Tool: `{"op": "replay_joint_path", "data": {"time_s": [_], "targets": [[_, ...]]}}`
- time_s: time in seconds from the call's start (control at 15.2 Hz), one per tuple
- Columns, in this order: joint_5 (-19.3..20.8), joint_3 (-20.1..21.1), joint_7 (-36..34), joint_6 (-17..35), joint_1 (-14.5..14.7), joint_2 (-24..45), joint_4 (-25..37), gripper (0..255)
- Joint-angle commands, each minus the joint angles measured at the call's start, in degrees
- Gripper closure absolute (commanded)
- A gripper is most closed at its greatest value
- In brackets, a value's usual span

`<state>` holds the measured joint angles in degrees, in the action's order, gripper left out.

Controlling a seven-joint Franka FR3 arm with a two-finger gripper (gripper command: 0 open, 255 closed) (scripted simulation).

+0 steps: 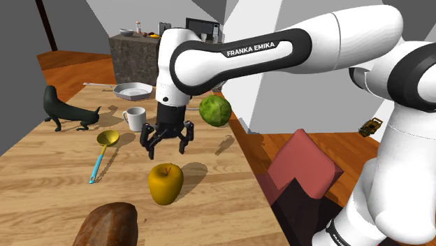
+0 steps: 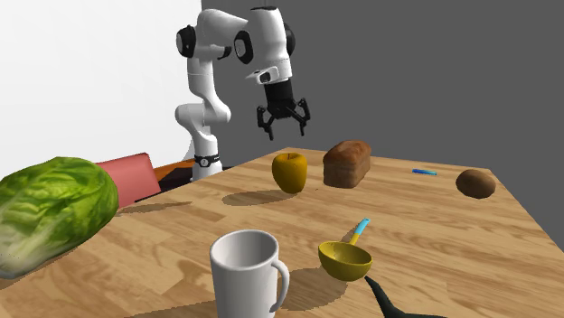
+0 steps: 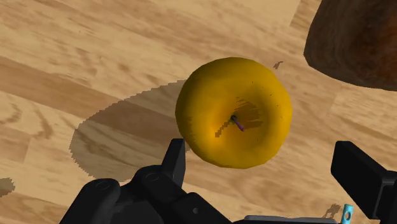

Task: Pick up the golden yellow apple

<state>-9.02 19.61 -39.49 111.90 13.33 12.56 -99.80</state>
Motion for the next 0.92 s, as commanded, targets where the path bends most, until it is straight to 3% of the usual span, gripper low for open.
{"op": "replay_joint_path", "data": {"time_s": [0.0,0.46,0.53,0.86], "targets": [[0.03,0.04,-0.14,1.18,0.18,0.84,-0.39,0],[0.17,-0.02,0.38,5.06,0.32,2.07,-3.13,0],[0.16,-0.03,0.40,5.07,0.31,2.04,-3.17,255],[0.16,-0.02,0.38,5.11,0.32,2.04,-3.21,255]]}}
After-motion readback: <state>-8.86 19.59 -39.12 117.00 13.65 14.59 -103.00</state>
